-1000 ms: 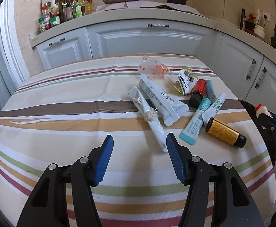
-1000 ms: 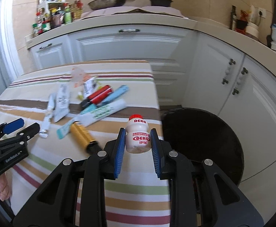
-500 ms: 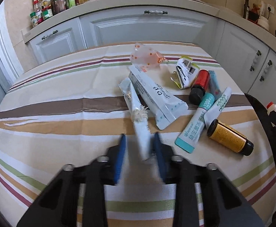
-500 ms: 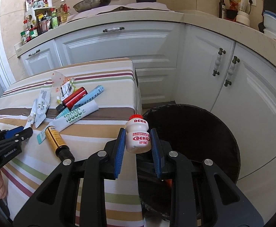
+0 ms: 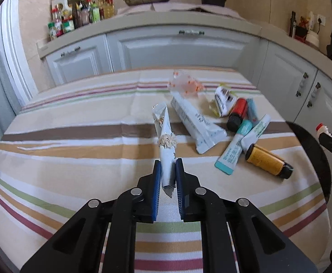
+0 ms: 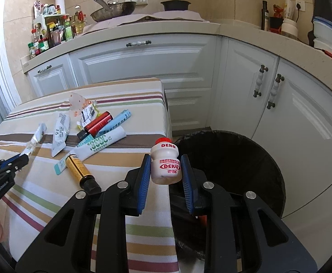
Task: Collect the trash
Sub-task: 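Carry the DEKU bottle over the bin with the right gripper while the left gripper grasps a white tube, then open both grippers over the bin to drop the DEKU bottle and white tube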
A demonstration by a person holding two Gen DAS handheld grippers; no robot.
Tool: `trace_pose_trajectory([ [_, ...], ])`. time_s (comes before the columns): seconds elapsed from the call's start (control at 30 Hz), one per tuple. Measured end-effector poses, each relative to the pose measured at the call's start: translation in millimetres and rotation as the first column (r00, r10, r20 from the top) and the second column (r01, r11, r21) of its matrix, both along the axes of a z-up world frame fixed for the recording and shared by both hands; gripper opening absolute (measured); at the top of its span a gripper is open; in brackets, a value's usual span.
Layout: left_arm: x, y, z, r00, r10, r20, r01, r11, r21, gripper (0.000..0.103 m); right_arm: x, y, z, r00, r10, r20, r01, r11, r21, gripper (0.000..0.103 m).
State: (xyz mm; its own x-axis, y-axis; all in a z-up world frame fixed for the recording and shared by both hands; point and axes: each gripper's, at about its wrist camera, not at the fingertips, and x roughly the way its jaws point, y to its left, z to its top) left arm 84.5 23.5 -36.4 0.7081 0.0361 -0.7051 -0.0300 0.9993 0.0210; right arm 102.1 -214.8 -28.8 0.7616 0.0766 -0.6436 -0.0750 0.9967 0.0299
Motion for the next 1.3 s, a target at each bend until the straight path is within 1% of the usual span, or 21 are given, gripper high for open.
trace_pose_trajectory([
  [0.17, -8.8, -8.5, 17.7, 0.997, -0.026, 0.068, 0.027, 1.000, -0.003, 0.013, -7.5, -2.7, 7.3, 1.000, -0.015, 0.018, 0.015, 1.000, -0.002, 0.026],
  [0.37, -10.8, -33.5, 34.6, 0.988, -0.103, 0.119, 0.105, 0.994, -0.017, 0.013, -14.5, -19.0, 17.3, 0.997, -0.061, 0.045, 0.061, 0.998, -0.005, 0.026],
  [0.57, -9.7, -71.7, 50.1, 0.965, -0.199, 0.170, 0.207, 0.978, -0.030, 0.012, -18.8, -43.9, 24.6, 0.990, -0.122, 0.071, 0.123, 0.992, -0.010, 0.026],
  [0.7, -5.7, -98.0, 56.4, 0.945, -0.264, 0.193, 0.275, 0.961, -0.032, 0.012, -19.3, -60.9, 26.2, 0.984, -0.161, 0.082, 0.163, 0.987, -0.010, 0.026],
  [0.9, 3.1, -134.3, 53.4, 0.921, -0.340, 0.189, 0.352, 0.935, -0.031, 0.012, -19.1, -81.3, 25.2, 0.975, -0.203, 0.091, 0.204, 0.979, -0.011, 0.026],
  [1.3, 21.2, -184.7, 37.3, 0.889, -0.429, 0.160, 0.436, 0.900, -0.006, 0.012, -7.2, -111.9, 14.8, 0.964, -0.250, 0.088, 0.251, 0.968, -0.001, 0.026],
])
